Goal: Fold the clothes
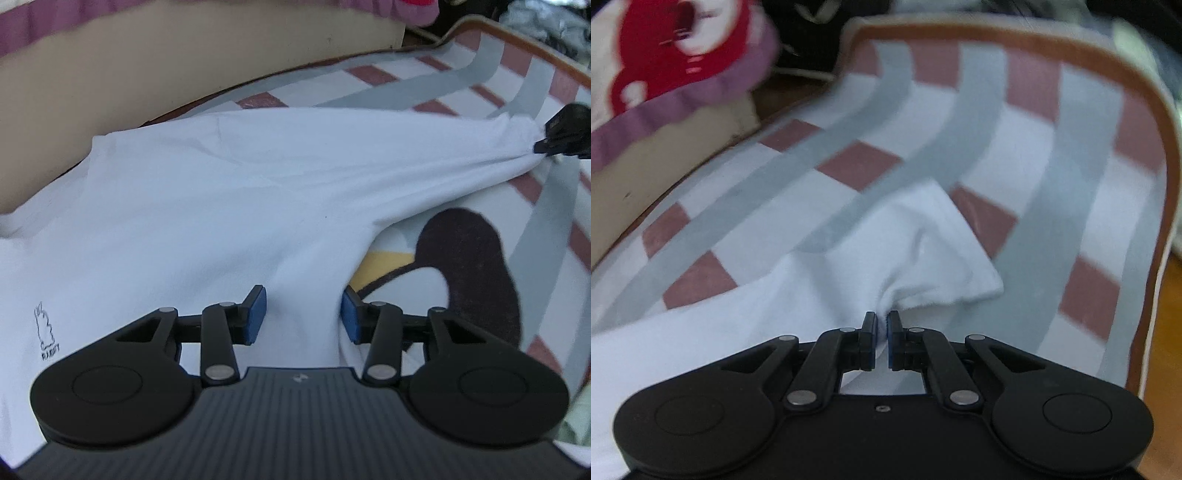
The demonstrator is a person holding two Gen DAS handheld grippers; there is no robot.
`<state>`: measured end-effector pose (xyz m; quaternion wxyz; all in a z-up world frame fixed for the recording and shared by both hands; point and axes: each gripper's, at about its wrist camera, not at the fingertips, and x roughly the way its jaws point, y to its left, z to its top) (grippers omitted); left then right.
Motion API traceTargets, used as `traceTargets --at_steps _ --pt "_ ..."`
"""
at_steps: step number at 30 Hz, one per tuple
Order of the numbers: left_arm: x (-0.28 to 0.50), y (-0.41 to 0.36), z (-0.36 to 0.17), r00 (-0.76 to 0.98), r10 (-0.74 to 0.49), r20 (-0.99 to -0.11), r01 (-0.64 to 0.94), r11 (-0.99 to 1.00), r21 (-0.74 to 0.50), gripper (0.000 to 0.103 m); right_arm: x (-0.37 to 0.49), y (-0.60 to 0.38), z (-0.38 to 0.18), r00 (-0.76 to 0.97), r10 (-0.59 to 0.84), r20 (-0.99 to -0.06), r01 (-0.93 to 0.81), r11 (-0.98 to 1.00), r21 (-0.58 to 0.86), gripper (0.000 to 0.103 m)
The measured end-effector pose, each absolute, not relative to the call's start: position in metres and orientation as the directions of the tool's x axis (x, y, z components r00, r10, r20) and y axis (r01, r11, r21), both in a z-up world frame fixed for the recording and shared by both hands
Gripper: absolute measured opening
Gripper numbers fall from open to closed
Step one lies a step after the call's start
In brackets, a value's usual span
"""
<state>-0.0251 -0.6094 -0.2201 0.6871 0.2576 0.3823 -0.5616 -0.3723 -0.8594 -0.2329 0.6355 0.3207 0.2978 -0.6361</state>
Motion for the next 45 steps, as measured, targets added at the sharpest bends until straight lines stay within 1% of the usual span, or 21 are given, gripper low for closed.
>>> traceTargets --at_steps 3,5,8,11,13,14,18,21,24,27,29,31,33,36,37,38,39,40,41,43,45 --pt "-0.015 -0.591 -0.208 0.112 -0.597 -0.795 0.957 0.279 -0.075 0.041 -0.358 -0.853 -0.212 0.076 -0.680 -0.729 0.997 0.049 0.058 0.006" --pt "-0.008 -0.582 -0.201 0.121 -0.598 -0.792 0.955 0.288 -0.072 0.042 -0.345 -0.844 -0.193 0.165 -0.699 -0.695 0.986 0.093 0.140 0.006" --pt "0.006 -0.569 -0.187 0.098 -0.629 -0.771 0.945 0.303 -0.127 0.042 -0.324 -0.831 -0.164 0.296 -0.715 -0.634 0.952 0.164 0.259 0.006" --pt "0.020 -0.545 -0.170 0.151 -0.695 -0.703 0.927 0.346 -0.143 0.042 -0.297 -0.811 -0.141 0.446 -0.694 -0.566 0.885 0.245 0.397 0.006" --pt "0.027 -0.528 -0.163 0.187 -0.707 -0.683 0.913 0.382 -0.145 0.042 -0.274 -0.791 -0.131 0.531 -0.664 -0.527 0.839 0.324 0.437 0.006" --pt "0.030 -0.520 -0.160 0.201 -0.706 -0.679 0.908 0.395 -0.142 0.042 -0.260 -0.780 -0.129 0.558 -0.646 -0.520 0.827 0.380 0.415 0.006" --pt "0.036 -0.488 -0.154 0.232 -0.716 -0.658 0.897 0.419 -0.141 0.042 -0.202 -0.733 -0.125 0.632 -0.568 -0.528 0.752 0.615 0.237 0.006" --pt "0.046 -0.467 -0.155 0.235 -0.737 -0.634 0.872 0.448 -0.197 0.043 -0.180 -0.713 -0.128 0.713 -0.467 -0.523 0.666 0.686 0.295 0.006" --pt "0.075 -0.450 -0.154 0.193 -0.782 -0.593 0.809 0.469 -0.354 0.042 -0.159 -0.691 -0.130 0.759 -0.385 -0.525 0.598 0.732 0.327 0.006" --pt "0.108 -0.443 -0.155 0.154 -0.801 -0.579 0.752 0.475 -0.456 0.042 -0.141 -0.668 -0.137 0.788 -0.312 -0.531 0.525 0.790 0.316 0.006" --pt "0.120 -0.442 -0.166 0.079 -0.803 -0.591 0.708 0.463 -0.534 0.042 -0.130 -0.653 -0.141 0.807 -0.260 -0.530 0.472 0.824 0.315 0.006" --pt "0.125 -0.440 -0.182 0.007 -0.812 -0.583 0.631 0.456 -0.628 0.042 -0.120 -0.644 -0.152 0.843 -0.157 -0.515 0.386 0.843 0.374 0.006" --pt "0.122 -0.445 -0.192 0.014 -0.792 -0.611 0.632 0.480 -0.608 0.042 -0.107 -0.632 -0.166 0.837 -0.059 -0.543 0.302 0.878 0.371 0.007" --pt "0.118 -0.452 -0.207 0.034 -0.756 -0.654 0.643 0.517 -0.565 0.042 -0.097 -0.617 -0.185 0.755 -0.007 -0.655 0.256 0.924 0.285 0.015" --pt "0.117 -0.455 -0.212 0.041 -0.743 -0.667 0.646 0.529 -0.550 0.042 -0.094 -0.612 -0.190 0.723 0.004 -0.691 0.242 0.935 0.258 0.027" --pt "0.115 -0.457 -0.217 0.048 -0.731 -0.681 0.649 0.541 -0.535 0.042 -0.097 -0.611 -0.189 0.708 0.003 -0.707 0.235 0.942 0.240 0.037" --pt "0.114 -0.460 -0.222 0.055 -0.718 -0.694 0.652 0.553 -0.520 0.042 -0.105 -0.612 -0.181 0.710 -0.009 -0.704 0.230 0.948 0.219 0.056" --pt "0.114 -0.462 -0.225 0.047 -0.715 -0.698 0.649 0.553 -0.522 0.042 -0.114 -0.612 -0.170 0.706 -0.041 -0.707 0.232 0.956 0.177 0.064" --pt "0.114 -0.464 -0.227 0.038 -0.714 -0.700 0.646 0.551 -0.528 0.044 -0.122 -0.613 -0.160 0.696 -0.082 -0.714 0.242 0.962 0.125 0.065" --pt "0.112 -0.469 -0.232 0.018 -0.717 -0.697 0.644 0.541 -0.540 0.045 -0.143 -0.615 -0.143 0.660 -0.209 -0.722 0.330 0.943 0.029 0.065" --pt "0.107 -0.474 -0.236 -0.004 -0.727 -0.687 0.649 0.521 -0.555 0.046 -0.170 -0.619 -0.134 0.663 -0.285 -0.692 0.414 0.910 0.022 0.065"
